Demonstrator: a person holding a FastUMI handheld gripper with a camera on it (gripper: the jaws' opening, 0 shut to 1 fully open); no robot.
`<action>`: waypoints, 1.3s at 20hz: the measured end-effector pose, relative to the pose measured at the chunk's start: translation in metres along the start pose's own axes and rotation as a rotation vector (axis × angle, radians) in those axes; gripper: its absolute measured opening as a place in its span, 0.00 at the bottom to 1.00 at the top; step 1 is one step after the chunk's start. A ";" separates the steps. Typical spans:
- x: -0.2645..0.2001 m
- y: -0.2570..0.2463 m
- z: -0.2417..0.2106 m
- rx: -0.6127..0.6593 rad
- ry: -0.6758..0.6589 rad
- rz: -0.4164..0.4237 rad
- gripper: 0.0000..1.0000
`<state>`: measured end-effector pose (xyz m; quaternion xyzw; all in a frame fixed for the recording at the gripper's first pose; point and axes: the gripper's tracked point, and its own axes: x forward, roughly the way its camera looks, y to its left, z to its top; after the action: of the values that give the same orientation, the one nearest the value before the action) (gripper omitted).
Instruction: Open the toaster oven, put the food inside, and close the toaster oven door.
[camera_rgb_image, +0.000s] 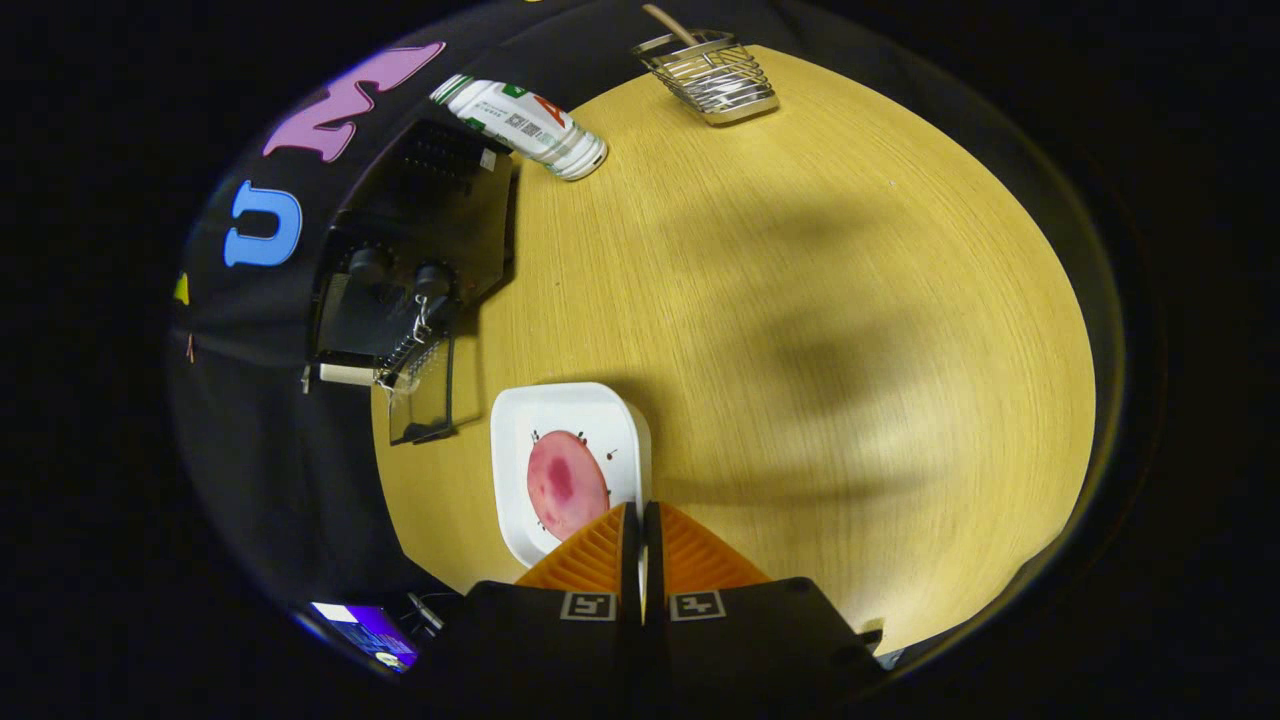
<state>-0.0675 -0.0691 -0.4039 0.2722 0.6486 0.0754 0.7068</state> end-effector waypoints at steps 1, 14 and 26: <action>-0.002 0.004 -0.004 0.028 -0.012 0.013 0.05; 0.014 0.174 -0.072 0.344 -0.167 0.164 0.05; 0.114 0.299 0.008 0.854 -0.446 0.127 0.05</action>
<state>0.0310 0.2323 -0.3598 0.5865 0.4363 -0.2147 0.6477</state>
